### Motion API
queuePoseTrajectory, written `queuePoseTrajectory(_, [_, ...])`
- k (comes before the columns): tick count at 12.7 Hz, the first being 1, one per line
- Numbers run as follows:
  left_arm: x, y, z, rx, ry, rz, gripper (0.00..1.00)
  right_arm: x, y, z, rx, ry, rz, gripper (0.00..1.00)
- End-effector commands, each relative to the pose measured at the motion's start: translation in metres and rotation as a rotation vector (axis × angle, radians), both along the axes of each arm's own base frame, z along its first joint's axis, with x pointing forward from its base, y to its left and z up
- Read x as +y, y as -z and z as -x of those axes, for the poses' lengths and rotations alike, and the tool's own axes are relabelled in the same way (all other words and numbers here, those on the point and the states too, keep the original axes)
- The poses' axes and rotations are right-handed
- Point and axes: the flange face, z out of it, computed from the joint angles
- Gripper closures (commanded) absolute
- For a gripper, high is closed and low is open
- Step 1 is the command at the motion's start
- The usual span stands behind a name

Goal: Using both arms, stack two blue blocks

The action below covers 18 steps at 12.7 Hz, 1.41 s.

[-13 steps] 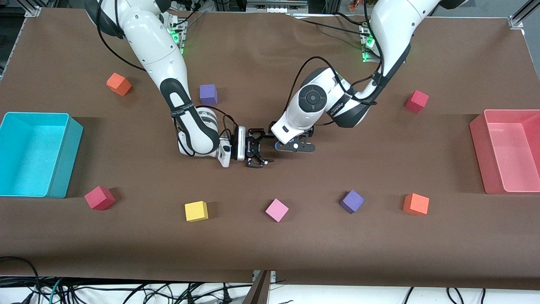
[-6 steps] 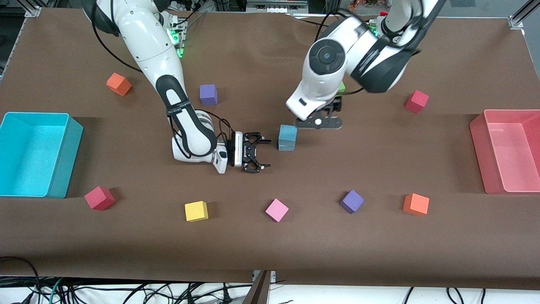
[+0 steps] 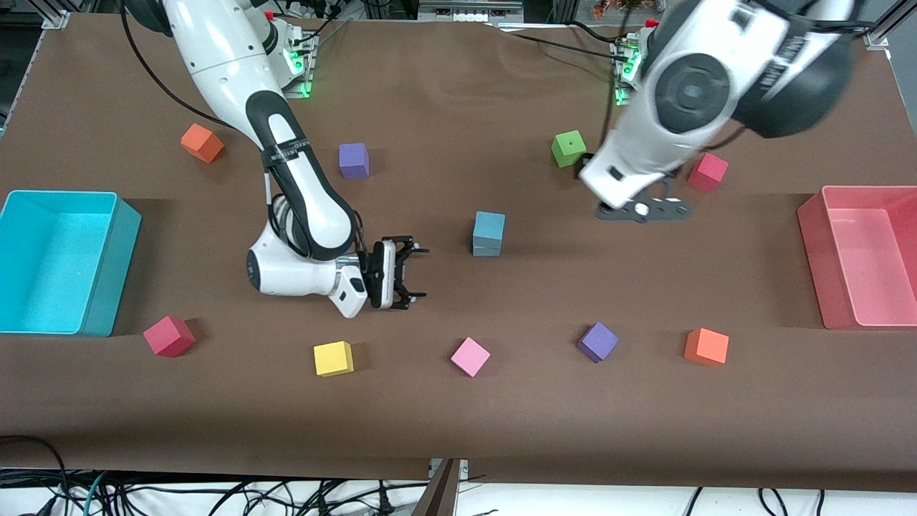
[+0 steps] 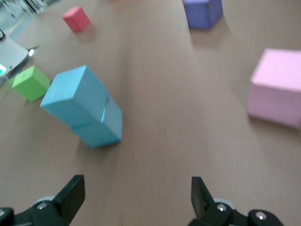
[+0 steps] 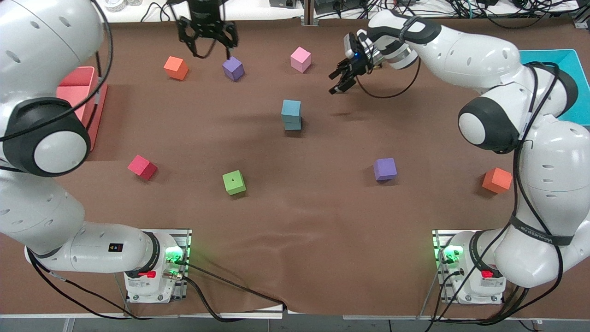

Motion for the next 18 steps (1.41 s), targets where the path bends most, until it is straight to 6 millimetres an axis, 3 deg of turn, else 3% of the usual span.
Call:
queuePoseTrajectory(1, [0.049,-0.030,-0.012,-0.021,0.079,0.042,0.00,-0.050,-0.033,-0.025,0.094,0.022,0.112,0.00])
queuePoseTrajectory(3, [0.083,-0.051,-0.010,-0.041,0.066,0.038,0.00,-0.081,-0.062,-0.041,0.158,0.085,0.235,0.00])
queuePoseTrajectory(4, [0.096,-0.057,-0.008,-0.035,0.061,0.035,0.00,-0.086,-0.080,-0.047,0.184,0.119,0.297,0.00])
queuePoseTrajectory(6, [0.112,-0.069,-0.004,-0.043,0.050,0.051,0.00,-0.117,-0.100,-0.057,0.255,0.257,0.425,0.00])
queuePoseTrajectory(8, [0.136,-0.073,0.004,-0.044,0.023,0.070,0.00,-0.141,-0.133,-0.069,0.259,0.348,0.478,0.00])
queuePoseTrajectory(9, [0.158,-0.078,0.009,-0.077,0.029,0.100,0.00,-0.154,-0.145,-0.073,0.231,0.364,0.532,0.00])
queuePoseTrajectory(10, [0.174,-0.071,0.013,-0.110,0.029,0.109,0.00,-0.171,-0.154,-0.076,0.194,0.364,0.599,0.00])
queuePoseTrajectory(12, [0.183,-0.066,0.038,-0.198,0.000,0.083,0.00,-0.195,-0.176,-0.085,0.121,0.376,0.671,0.00])
queuePoseTrajectory(13, [0.191,-0.065,0.039,-0.224,-0.019,0.082,0.00,-0.211,-0.189,-0.089,0.090,0.411,0.686,0.00])
queuePoseTrajectory(15, [0.189,-0.066,0.042,-0.224,-0.076,0.085,0.00,-0.235,-0.197,-0.092,0.080,0.446,0.707,0.00])
queuePoseTrajectory(18, [0.177,-0.074,0.041,-0.214,-0.049,0.076,0.00,-0.310,-0.241,-0.085,0.046,0.549,0.792,0.00])
